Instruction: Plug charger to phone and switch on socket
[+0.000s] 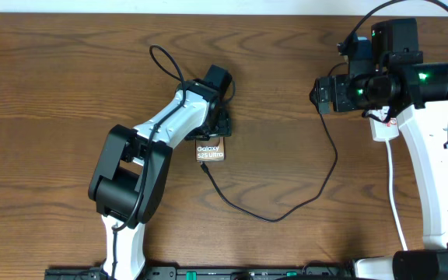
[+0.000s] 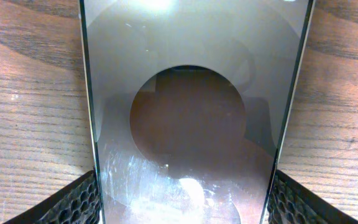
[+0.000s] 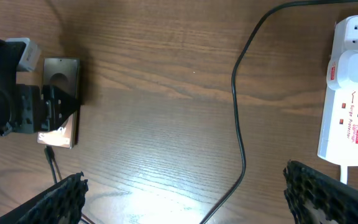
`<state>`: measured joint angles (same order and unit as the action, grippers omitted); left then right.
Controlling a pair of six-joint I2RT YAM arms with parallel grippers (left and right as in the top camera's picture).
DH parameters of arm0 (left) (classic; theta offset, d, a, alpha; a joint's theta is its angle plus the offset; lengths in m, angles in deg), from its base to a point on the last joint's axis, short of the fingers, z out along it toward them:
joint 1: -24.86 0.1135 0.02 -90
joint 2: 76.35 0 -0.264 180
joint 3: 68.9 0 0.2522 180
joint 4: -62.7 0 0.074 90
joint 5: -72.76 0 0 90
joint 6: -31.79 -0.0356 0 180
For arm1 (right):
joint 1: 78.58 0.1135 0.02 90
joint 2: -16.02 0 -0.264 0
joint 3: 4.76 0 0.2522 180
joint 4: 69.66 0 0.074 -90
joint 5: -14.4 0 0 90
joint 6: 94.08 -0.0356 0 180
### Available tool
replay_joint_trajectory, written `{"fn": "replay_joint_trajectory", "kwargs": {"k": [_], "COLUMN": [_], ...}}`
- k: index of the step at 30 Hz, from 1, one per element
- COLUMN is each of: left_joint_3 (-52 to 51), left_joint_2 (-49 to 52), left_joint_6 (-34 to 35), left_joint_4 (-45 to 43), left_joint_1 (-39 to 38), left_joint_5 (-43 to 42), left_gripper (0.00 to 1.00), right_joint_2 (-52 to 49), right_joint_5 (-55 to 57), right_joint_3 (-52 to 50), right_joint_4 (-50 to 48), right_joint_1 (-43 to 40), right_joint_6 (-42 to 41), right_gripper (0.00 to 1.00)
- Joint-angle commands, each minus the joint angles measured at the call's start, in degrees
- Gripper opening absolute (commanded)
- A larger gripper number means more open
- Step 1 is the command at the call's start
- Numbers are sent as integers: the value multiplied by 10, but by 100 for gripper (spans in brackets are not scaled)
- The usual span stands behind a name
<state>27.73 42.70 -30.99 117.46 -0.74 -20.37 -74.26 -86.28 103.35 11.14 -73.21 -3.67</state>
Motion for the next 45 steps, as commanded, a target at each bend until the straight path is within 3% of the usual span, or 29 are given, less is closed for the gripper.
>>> {"fn": "replay_joint_trajectory", "kwargs": {"k": [1, 45], "left_joint_3": [6, 7], "left_joint_2": [-31, -64], "left_joint_6": [5, 21], "left_joint_4": [3, 14], "left_joint_1": [0, 0], "left_joint_5": [-5, -9], "left_gripper": [74, 74], "right_joint_2": [2, 2], "right_joint_5": [-4, -19], "right_joint_3": [11, -1], "right_joint_4": [1, -1], "right_joint_1": [-3, -3], "right_joint_6": [-6, -8], "right_gripper": [99, 99]}}
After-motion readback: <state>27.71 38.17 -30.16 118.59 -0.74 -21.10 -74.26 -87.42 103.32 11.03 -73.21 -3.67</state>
